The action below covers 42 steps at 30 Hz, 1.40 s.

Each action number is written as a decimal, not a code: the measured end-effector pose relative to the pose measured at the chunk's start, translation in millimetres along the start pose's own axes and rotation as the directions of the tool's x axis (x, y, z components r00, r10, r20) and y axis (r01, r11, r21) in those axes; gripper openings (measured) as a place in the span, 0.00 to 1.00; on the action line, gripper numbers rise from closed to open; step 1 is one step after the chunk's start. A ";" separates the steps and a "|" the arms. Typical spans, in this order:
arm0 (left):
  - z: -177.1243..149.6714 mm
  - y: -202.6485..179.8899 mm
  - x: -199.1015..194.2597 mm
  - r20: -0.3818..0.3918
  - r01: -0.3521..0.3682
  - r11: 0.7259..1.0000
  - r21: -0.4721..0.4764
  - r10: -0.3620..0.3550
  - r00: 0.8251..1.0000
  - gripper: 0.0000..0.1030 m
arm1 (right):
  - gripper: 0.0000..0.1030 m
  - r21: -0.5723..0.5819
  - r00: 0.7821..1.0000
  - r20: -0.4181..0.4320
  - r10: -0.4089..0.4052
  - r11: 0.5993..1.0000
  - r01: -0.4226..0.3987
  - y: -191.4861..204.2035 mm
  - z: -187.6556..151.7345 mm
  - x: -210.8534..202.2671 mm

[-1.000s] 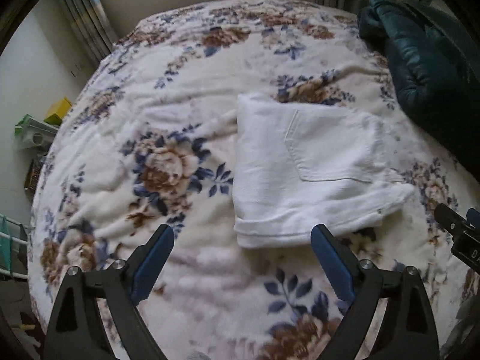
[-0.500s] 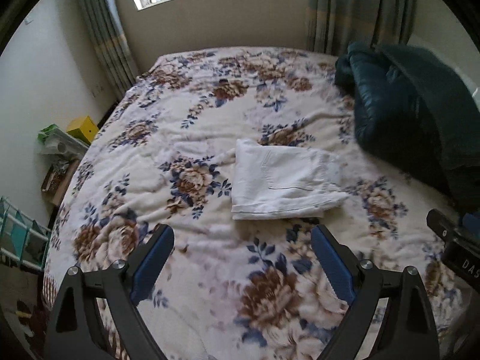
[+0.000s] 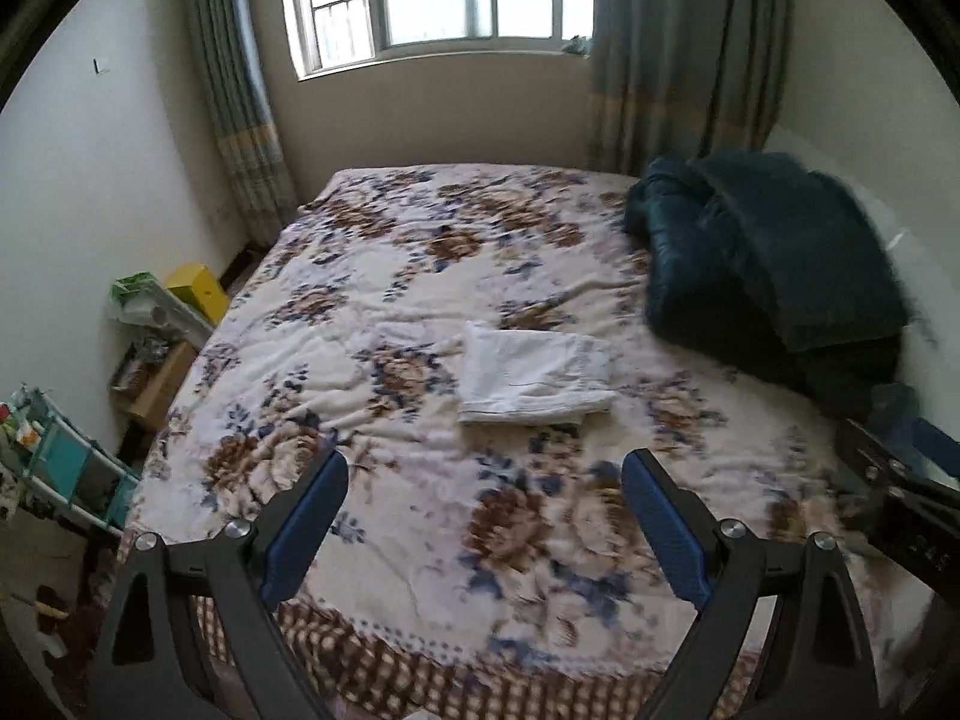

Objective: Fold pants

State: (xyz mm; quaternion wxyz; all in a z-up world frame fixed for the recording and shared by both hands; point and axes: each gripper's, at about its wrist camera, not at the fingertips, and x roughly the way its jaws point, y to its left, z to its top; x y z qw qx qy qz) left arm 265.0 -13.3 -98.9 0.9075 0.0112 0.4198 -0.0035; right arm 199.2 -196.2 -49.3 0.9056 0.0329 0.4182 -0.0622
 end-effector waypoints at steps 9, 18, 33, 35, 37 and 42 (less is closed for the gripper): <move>2.7 6.2 -101.0 0.101 -0.020 0.999 0.036 0.017 0.995 0.91 | 0.95 -0.013 0.993 0.101 0.058 0.998 -0.057 3.3 0.1 -137.9; -1.5 16.3 -122.9 0.124 -0.016 1.000 -0.004 0.017 0.992 0.91 | 0.95 -0.029 0.986 0.137 0.096 0.995 -0.093 15.2 2.1 -196.3; 19.8 19.0 -39.2 0.088 -0.075 0.997 -0.014 0.076 0.993 1.00 | 0.98 -0.014 0.995 0.092 0.038 0.999 -0.037 25.3 39.7 -90.5; 22.4 19.4 -26.3 0.081 -0.088 0.996 -0.001 0.088 0.993 1.00 | 0.98 -0.009 0.995 0.095 0.028 1.000 -0.028 26.7 42.9 -74.1; 23.5 20.4 -16.7 0.078 -0.096 0.995 0.005 0.095 0.992 1.00 | 0.98 -0.003 0.997 0.080 0.020 1.000 -0.019 28.1 43.9 -54.1; 25.1 22.7 4.7 0.063 -0.092 0.996 0.022 0.090 0.994 1.00 | 0.98 0.007 0.998 0.062 -0.006 1.000 0.006 32.1 42.2 -21.3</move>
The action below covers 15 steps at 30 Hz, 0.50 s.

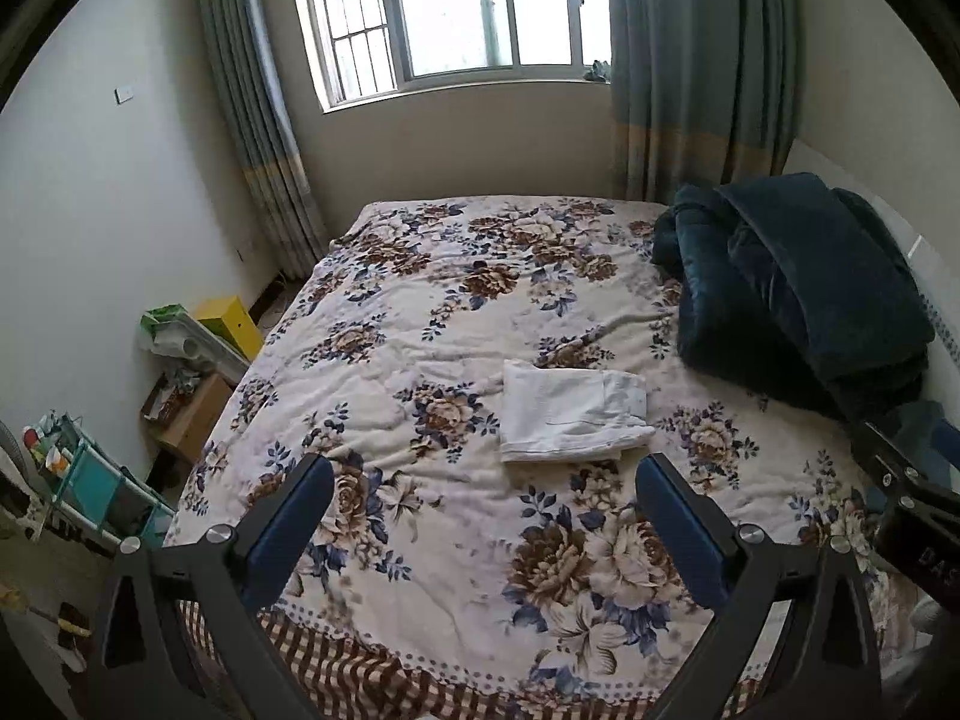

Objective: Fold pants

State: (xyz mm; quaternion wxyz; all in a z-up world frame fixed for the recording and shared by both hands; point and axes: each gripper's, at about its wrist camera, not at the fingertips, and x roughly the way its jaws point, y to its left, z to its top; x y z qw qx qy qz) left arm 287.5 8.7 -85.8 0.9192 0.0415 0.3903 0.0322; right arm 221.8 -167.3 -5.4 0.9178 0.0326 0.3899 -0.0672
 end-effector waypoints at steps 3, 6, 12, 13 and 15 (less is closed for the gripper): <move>-0.8 0.1 9.0 0.000 -0.008 1.000 0.008 0.008 1.000 1.00 | 0.98 -0.003 1.000 -0.009 -0.014 1.000 0.014 4.0 -2.4 14.6; -1.3 1.3 15.9 0.001 -0.013 1.000 0.006 0.013 1.000 1.00 | 0.98 -0.016 1.000 -0.005 -0.029 0.999 0.029 9.1 -5.3 23.0; -1.6 0.5 18.6 0.024 -0.002 1.000 0.011 0.002 1.000 1.00 | 0.98 -0.019 1.000 0.012 -0.021 1.000 0.021 15.1 -10.6 27.3; -2.5 0.4 18.6 0.031 0.007 1.000 0.013 -0.008 0.999 1.00 | 0.98 -0.020 1.000 0.013 -0.008 1.000 0.008 16.5 -11.1 28.1; -3.9 1.0 18.1 0.035 0.005 1.000 0.011 -0.005 0.999 1.00 | 0.98 -0.016 1.000 0.012 0.014 1.000 -0.014 16.7 -14.4 31.6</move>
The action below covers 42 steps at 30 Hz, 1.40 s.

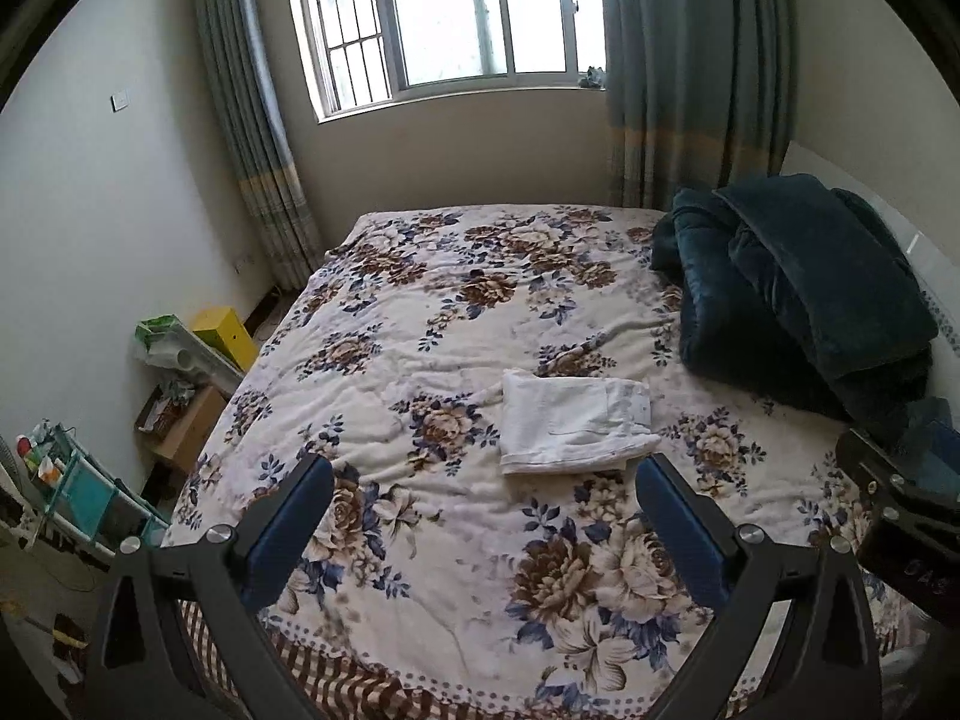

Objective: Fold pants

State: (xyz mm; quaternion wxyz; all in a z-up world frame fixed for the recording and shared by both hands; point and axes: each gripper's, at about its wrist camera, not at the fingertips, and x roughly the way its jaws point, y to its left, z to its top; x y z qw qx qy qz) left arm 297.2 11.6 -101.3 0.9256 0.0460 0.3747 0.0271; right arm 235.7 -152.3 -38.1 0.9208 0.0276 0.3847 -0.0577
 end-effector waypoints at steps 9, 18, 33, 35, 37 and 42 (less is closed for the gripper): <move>-1.6 1.6 -0.9 0.004 -0.010 1.000 -0.015 0.010 1.000 1.00 | 0.98 -0.008 1.000 0.007 -0.002 1.000 0.002 0.0 -2.5 5.9; -3.9 2.6 -4.5 0.007 -0.018 0.999 -0.030 0.018 1.000 1.00 | 0.98 -0.012 1.000 0.009 0.001 1.000 0.000 0.0 -3.5 9.3; -4.3 0.0 -6.1 0.016 -0.020 0.999 -0.030 0.021 1.000 1.00 | 0.99 -0.004 1.000 0.011 0.005 1.000 -0.005 -0.2 -6.5 10.2; -4.7 -1.8 -7.4 0.015 -0.028 0.999 -0.034 0.029 0.999 1.00 | 0.99 -0.006 1.000 0.010 0.005 1.000 -0.005 1.8 -6.1 9.3; -4.8 -3.6 -7.5 0.012 -0.026 0.999 -0.038 0.027 1.000 1.00 | 0.99 -0.001 1.000 0.010 0.009 1.000 -0.009 4.0 -7.6 14.0; -4.6 -3.2 -8.3 0.013 -0.032 0.999 -0.042 0.032 0.999 1.00 | 0.99 -0.002 1.000 0.011 0.007 1.000 -0.007 7.0 -7.9 15.1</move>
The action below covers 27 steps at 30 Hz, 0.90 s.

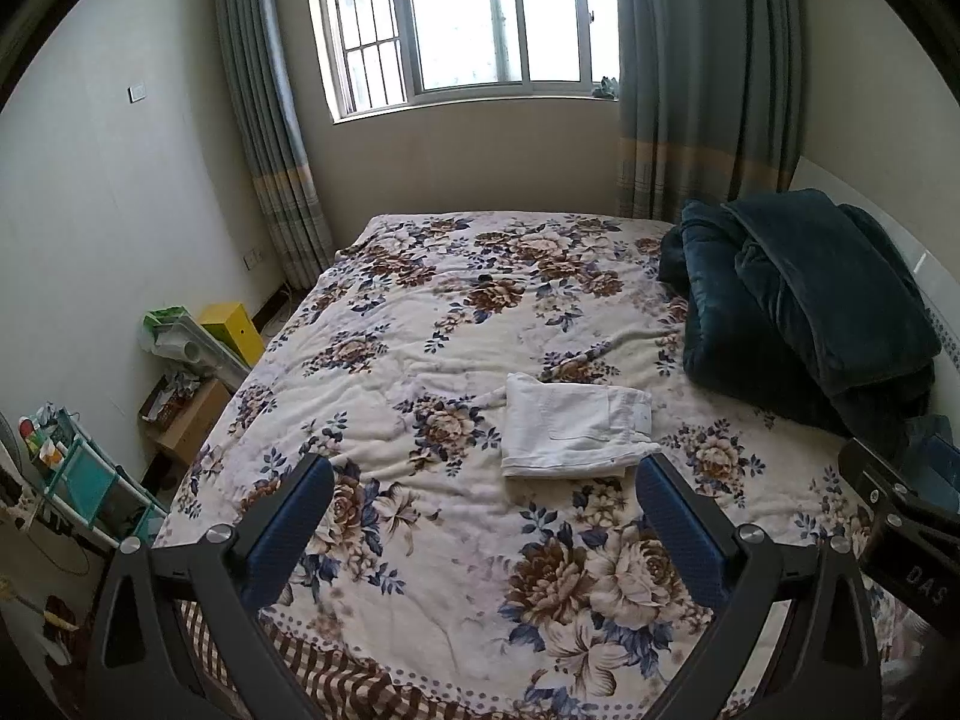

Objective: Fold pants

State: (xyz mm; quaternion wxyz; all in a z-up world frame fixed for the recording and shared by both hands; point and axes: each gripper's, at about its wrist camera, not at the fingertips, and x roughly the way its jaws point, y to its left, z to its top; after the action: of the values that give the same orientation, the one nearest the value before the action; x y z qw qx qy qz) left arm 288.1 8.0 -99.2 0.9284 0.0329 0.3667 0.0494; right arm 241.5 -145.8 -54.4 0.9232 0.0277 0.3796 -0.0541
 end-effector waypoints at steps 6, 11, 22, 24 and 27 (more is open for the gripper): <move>-0.3 0.0 0.2 -0.003 0.003 1.000 -0.002 -0.003 1.000 1.00 | 0.99 0.004 1.000 -0.007 -0.003 1.000 0.003 1.2 -2.7 1.9; -0.4 1.3 -0.2 -0.008 0.006 1.000 -0.009 -0.006 1.000 1.00 | 0.99 0.003 1.000 -0.003 -0.002 1.000 0.002 2.2 -2.2 3.0; -2.5 3.5 -2.9 -0.041 -0.004 1.000 -0.012 0.004 0.999 1.00 | 0.99 -0.005 0.999 -0.031 -0.020 1.000 0.020 2.2 -10.4 5.2; -2.5 4.6 -2.8 -0.040 -0.007 1.000 -0.013 0.006 0.999 1.00 | 0.99 -0.005 0.999 -0.031 -0.021 1.000 0.021 2.7 -11.0 4.5; -2.1 4.3 -3.7 -0.037 -0.009 1.000 -0.013 0.008 0.999 1.00 | 0.99 -0.003 0.999 -0.031 -0.021 1.000 0.021 2.0 -11.4 3.9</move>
State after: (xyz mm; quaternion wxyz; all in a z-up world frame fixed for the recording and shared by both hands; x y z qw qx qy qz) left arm 283.7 11.9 -97.8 0.9216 0.0273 0.3832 0.0564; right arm 236.6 -143.1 -65.2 0.9165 0.0233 0.3943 -0.0630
